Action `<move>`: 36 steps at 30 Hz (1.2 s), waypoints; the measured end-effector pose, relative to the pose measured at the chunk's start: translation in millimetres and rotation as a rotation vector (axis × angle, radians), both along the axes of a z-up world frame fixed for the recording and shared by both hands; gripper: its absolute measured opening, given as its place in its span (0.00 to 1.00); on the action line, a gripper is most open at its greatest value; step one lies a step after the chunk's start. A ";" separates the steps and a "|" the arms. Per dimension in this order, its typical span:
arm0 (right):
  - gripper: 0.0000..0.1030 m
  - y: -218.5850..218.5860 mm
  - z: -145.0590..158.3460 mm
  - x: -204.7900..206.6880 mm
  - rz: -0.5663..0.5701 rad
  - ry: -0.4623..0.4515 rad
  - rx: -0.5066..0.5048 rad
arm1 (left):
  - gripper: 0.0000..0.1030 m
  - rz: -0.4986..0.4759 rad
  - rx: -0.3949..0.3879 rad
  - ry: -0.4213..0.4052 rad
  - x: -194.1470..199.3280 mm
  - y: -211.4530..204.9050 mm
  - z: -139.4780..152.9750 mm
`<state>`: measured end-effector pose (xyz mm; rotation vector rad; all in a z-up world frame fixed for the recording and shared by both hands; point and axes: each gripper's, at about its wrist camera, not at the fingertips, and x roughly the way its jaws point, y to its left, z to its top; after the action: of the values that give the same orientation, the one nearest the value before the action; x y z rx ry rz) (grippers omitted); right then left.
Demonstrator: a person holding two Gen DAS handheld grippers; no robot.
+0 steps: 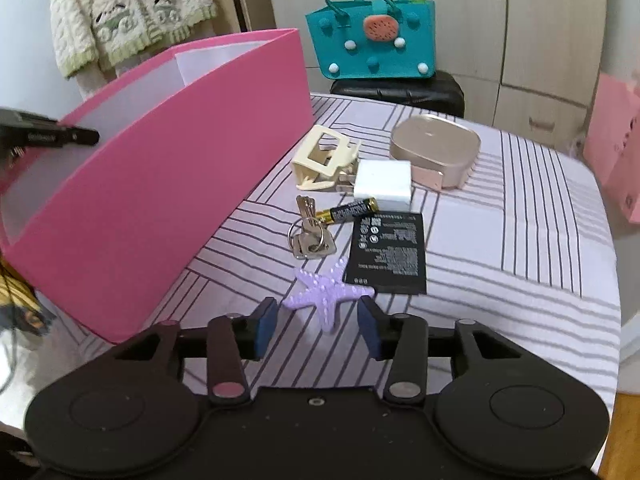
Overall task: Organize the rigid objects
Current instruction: 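Grasp the purple starfish on the table with the right gripper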
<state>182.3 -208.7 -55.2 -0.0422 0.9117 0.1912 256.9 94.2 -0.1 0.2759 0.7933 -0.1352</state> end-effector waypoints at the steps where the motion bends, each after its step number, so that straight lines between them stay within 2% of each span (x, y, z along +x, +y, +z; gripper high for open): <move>1: 0.58 2.6 -0.5 2.0 0.005 -0.007 -0.011 | 0.07 0.000 0.001 0.000 0.4 0.0 -0.1; 5: 0.73 6.8 -3.0 3.7 0.015 -0.029 -0.003 | 0.08 0.001 0.000 0.001 0.2 0.2 -0.1; 17: 0.75 17.1 -9.0 -4.4 0.005 -0.086 -0.047 | 0.08 -0.002 -0.003 -0.003 0.8 -0.6 0.3; 19: 0.69 17.6 -8.0 -5.4 -0.011 -0.094 -0.059 | 0.08 -0.001 -0.001 -0.002 0.5 0.0 0.2; 21: 0.49 14.5 -5.6 -6.5 -0.018 -0.096 -0.045 | 0.08 -0.002 -0.002 -0.003 0.6 -0.4 0.5; 24: 0.42 7.5 -1.2 -7.7 -0.030 -0.088 -0.006 | 0.08 -0.002 -0.003 -0.004 1.0 -1.1 0.4; 36: 0.42 0.7 4.1 -10.6 -0.053 -0.068 0.041 | 0.08 -0.003 -0.004 -0.005 1.3 -1.4 0.7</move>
<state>171.7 -208.0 -51.2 0.0135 0.8403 0.1581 258.1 92.8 0.6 0.2737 0.7873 -0.1388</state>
